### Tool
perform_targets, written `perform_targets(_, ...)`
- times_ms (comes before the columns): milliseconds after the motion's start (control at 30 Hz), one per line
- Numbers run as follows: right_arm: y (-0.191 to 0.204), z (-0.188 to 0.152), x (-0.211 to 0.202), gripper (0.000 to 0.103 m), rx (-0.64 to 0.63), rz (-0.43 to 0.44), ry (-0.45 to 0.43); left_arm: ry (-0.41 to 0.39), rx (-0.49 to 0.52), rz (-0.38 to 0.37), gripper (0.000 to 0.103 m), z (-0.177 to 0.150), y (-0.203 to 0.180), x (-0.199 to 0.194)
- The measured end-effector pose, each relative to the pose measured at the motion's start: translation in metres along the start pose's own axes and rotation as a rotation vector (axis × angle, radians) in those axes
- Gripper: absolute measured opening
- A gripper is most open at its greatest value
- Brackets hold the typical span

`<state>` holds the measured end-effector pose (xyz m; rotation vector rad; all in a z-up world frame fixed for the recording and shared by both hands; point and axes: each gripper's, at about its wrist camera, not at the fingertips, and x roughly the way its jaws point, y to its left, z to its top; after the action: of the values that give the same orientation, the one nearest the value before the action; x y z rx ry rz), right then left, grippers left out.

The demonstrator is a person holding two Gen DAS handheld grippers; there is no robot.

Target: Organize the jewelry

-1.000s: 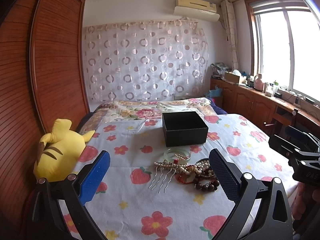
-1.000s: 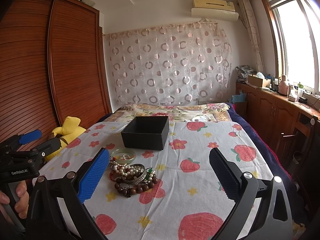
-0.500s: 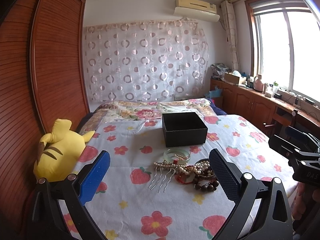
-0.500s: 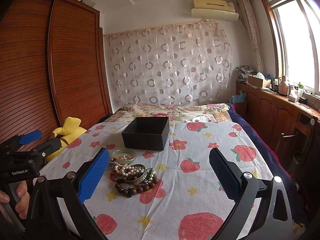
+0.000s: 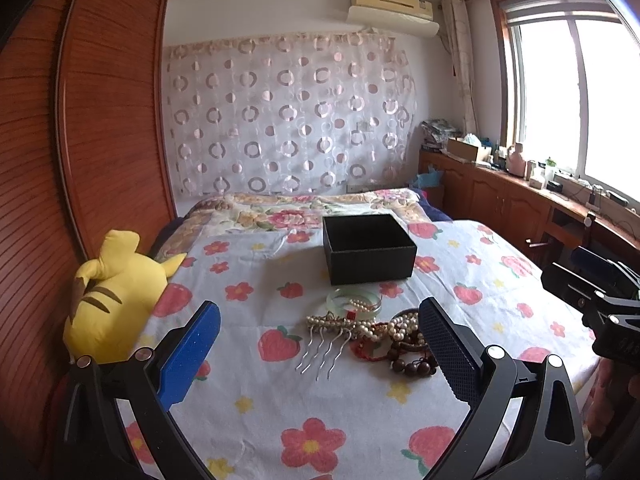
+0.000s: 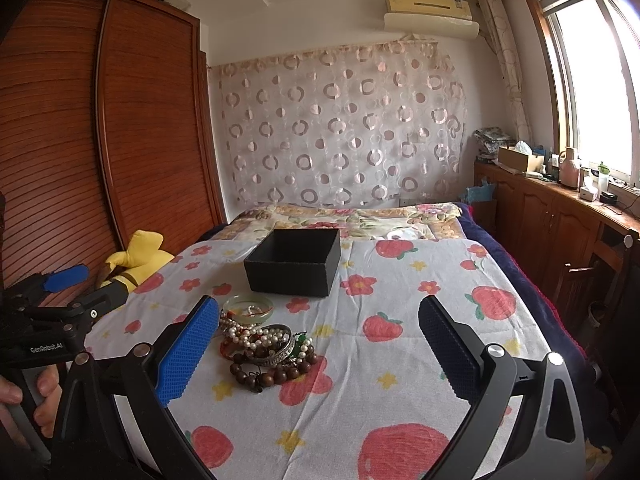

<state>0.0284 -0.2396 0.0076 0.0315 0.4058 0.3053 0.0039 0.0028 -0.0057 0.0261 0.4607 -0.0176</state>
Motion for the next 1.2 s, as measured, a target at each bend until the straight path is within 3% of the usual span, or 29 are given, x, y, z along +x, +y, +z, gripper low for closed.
perform_targets(367, 0.004, -0.011, 0.038, 0.100, -0.088, 0.112, 0.093, 0.098, -0.008, -0.037, 0.096, -0.020, 0.018, 0.038)
perform_targets(700, 0.023, -0.025, 0.096, 0.079, -0.263, 0.215, 0.262, 0.185, 0.012, -0.055, 0.096, -0.040, 0.030, 0.067)
perform_targets(1033, 0.029, -0.032, 0.145, 0.077, -0.380, 0.316, 0.438, 0.232, -0.005, -0.064, 0.096, -0.050, 0.043, 0.079)
perform_targets(1200, 0.034, -0.030, 0.153, 0.077, -0.416, 0.343, 0.462, 0.243, -0.009, -0.067, 0.096, -0.053, 0.043, 0.081)
